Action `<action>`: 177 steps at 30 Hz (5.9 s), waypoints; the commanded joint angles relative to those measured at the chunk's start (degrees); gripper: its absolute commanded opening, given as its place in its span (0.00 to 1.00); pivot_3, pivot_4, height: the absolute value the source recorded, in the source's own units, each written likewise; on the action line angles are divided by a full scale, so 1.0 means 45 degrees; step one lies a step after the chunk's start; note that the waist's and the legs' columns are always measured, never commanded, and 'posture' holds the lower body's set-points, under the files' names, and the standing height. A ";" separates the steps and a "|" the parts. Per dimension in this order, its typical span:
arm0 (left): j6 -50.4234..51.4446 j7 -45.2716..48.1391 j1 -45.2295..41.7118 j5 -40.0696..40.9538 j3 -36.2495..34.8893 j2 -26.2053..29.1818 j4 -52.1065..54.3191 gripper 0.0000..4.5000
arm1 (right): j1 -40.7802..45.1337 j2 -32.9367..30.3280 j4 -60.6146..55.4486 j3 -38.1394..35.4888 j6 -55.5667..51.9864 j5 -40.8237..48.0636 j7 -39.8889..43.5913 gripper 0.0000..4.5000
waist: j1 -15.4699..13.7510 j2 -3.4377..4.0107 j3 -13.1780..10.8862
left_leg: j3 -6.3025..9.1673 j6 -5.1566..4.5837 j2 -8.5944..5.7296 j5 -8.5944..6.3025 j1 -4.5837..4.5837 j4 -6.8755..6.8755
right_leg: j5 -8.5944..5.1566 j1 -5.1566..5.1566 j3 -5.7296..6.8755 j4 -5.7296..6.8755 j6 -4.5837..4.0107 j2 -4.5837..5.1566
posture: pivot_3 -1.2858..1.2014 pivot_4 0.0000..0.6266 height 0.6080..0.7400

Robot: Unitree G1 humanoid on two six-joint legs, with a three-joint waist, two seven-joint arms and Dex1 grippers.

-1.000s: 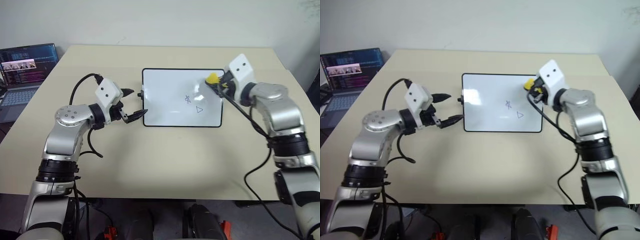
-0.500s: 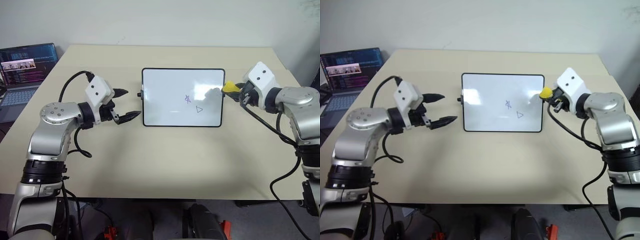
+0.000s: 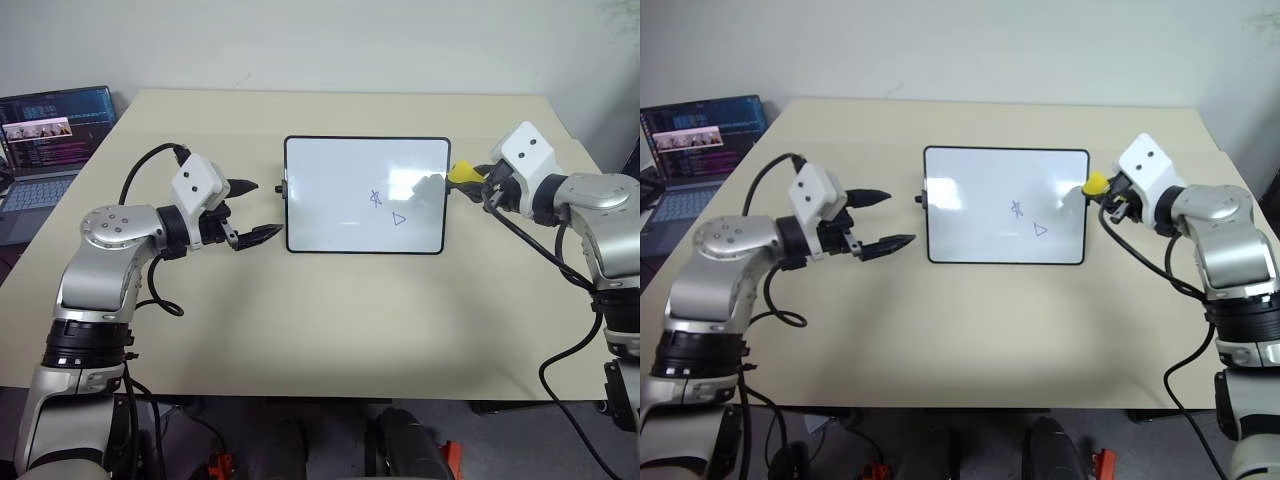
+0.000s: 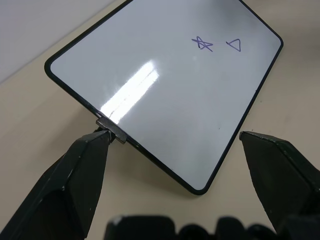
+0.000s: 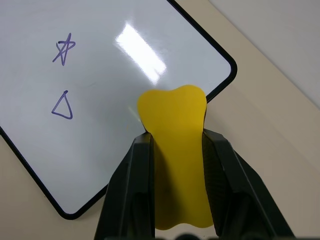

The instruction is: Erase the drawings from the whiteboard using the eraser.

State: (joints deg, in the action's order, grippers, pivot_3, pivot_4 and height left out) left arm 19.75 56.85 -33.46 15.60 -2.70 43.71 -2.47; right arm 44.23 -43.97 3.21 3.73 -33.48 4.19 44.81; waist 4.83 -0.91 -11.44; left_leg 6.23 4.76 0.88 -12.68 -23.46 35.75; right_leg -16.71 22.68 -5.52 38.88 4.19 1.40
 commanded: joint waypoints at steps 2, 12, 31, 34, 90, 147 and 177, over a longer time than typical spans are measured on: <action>-0.0040 -0.0065 -0.0247 0.0017 0.0112 -0.0115 0.0437 1.00 | 0.0636 0.1585 -0.0543 -0.0289 -0.0171 0.0455 -0.0983 0.22 | 0.0049 -0.0001 0.0001 | -0.0001 0.0000 0.0002 0.0000 0.0002 0.0004 | 0.0000 0.0000 -0.0002 0.0009 0.0000 -0.0001 | 0.52 0.24 1.00; -0.0350 -0.0287 -0.0061 -0.0525 0.0843 -0.0639 0.0129 1.00 | 0.1239 0.5573 0.0988 0.0692 -0.0153 -0.0656 -0.4385 0.22 | -0.0056 -0.0002 0.0001 | 0.0017 0.0003 0.0000 0.0003 -0.0032 0.0026 | 0.0002 0.0021 0.0018 0.0020 -0.0002 0.0001 | 0.52 0.24 1.00; -0.0254 -0.0383 0.0190 -0.0373 0.0602 -0.0590 0.0279 1.00 | 0.0903 0.6343 0.3947 0.2085 0.1404 -0.2342 -0.5457 0.22 | 0.0059 -0.0027 0.0021 | 0.0009 0.0000 0.0002 0.0002 0.0123 0.0028 | 0.0003 -0.0121 0.0007 0.0036 -0.0003 -0.0004 | 0.52 0.24 1.00; -0.0306 -0.0370 0.0166 -0.0397 0.0618 -0.0597 0.0178 1.00 | 0.0220 0.6804 0.3707 0.2633 0.1477 -0.2546 -0.5264 0.22 | 0.0161 -0.0049 0.0041 | 0.0007 0.0000 0.0013 0.0002 0.0138 0.0027 | 0.0004 -0.0124 -0.0002 0.0044 -0.0004 -0.0018 | 0.52 0.24 1.00; -0.0446 0.0768 -0.0821 0.0021 0.0228 0.0116 -0.0631 1.00 | -0.1454 -0.1517 -0.1177 -0.1304 0.0181 0.1450 0.1672 0.21 | -0.0022 -0.0065 -0.0011 | -0.0009 0.0000 0.0009 -0.0031 0.0074 0.0004 | -0.0027 -0.0079 0.0002 -0.0004 -0.0011 -0.0001 | 0.52 0.24 1.00; -0.1032 0.0389 -0.0647 -0.0544 0.1421 -0.1498 -0.0620 1.00 | -0.2579 0.5284 0.1844 0.2687 0.2145 -0.2609 -0.3607 0.21 | 0.0065 -0.0136 0.0042 | 0.0003 -0.0003 0.0014 -0.0019 0.0218 0.0052 | -0.0012 -0.0220 -0.0004 0.0039 -0.0001 -0.0017 | 0.52 0.24 1.00; -0.1021 0.0451 -0.0757 -0.0504 0.1381 -0.1481 -0.0742 1.00 | -0.2069 0.4364 0.3434 0.2384 0.1648 -0.2710 -0.3632 0.21 | -0.0013 -0.0192 0.0074 | 0.0015 -0.0131 -0.0015 0.0152 0.0248 0.0031 | 0.0067 -0.0282 -0.0036 -0.0004 0.0044 -0.0017 | 0.52 0.24 1.00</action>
State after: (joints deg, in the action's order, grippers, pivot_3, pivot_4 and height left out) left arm 15.86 58.54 -35.35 13.16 4.57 36.35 -6.60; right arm 38.38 -24.43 17.06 10.70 -21.72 -6.77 24.97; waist 4.77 -1.77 -11.10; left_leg 6.30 4.16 0.82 -12.00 -22.34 35.83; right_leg -16.36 21.42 -5.67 38.86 4.49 1.33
